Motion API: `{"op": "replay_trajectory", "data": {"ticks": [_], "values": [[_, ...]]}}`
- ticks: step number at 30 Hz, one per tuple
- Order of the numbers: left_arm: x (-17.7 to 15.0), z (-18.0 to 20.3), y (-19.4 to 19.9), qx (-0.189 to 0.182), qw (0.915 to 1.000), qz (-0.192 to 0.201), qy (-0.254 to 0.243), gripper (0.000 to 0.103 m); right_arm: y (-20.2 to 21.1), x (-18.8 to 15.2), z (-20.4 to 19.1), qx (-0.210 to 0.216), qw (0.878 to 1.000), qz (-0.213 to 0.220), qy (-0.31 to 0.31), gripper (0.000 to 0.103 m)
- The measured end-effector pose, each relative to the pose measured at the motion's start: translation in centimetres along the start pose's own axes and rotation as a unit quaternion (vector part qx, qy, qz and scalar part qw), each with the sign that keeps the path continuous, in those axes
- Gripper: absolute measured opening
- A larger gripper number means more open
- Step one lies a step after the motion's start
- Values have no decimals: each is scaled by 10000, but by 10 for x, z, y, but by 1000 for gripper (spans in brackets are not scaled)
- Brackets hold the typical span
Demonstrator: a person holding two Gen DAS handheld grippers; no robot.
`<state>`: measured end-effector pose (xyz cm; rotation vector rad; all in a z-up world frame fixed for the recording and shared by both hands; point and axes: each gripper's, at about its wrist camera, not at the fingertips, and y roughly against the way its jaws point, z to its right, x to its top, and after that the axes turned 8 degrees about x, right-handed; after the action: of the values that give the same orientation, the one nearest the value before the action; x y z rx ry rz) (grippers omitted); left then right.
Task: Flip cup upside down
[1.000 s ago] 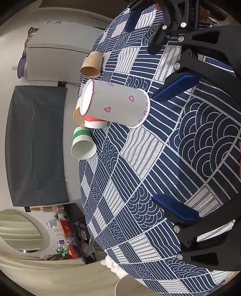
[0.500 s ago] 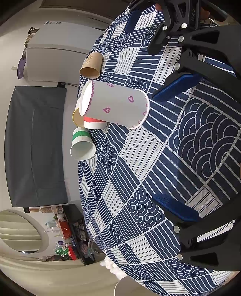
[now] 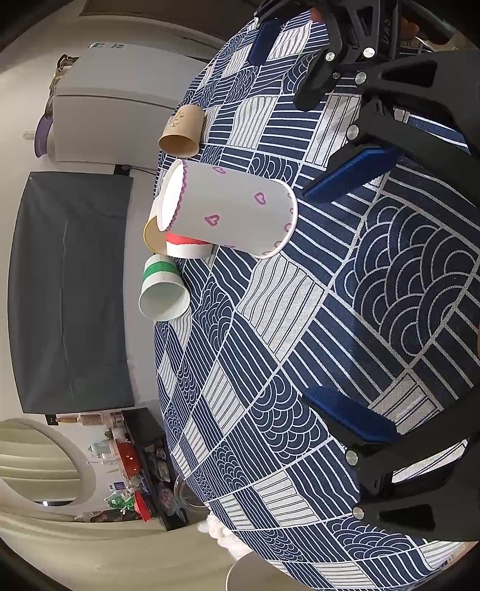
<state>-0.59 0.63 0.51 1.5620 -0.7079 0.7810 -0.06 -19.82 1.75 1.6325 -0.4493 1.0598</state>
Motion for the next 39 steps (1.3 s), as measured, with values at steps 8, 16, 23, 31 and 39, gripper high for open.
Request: {"op": "replay_trajectory", "data": {"ticks": [8,16,23,31,39], "values": [[-1,1,1,35,10000,61,-45,97,0,0,0,-8,10000,6,4,95],[0,0,0,12,10000,18,-18,97,0,0,-1,-36,10000,19,48,95],[-1,1,1,10,10000,55,-37,97,0,0,-1,-38,10000,24,45,95],[-1,4,4,60,9998,170,-125,97,1,-1,-2,-36,10000,29,62,95],[0,1,3,104,9999,124,3,97,1,-1,-2,-27,10000,29,71,95]]}}
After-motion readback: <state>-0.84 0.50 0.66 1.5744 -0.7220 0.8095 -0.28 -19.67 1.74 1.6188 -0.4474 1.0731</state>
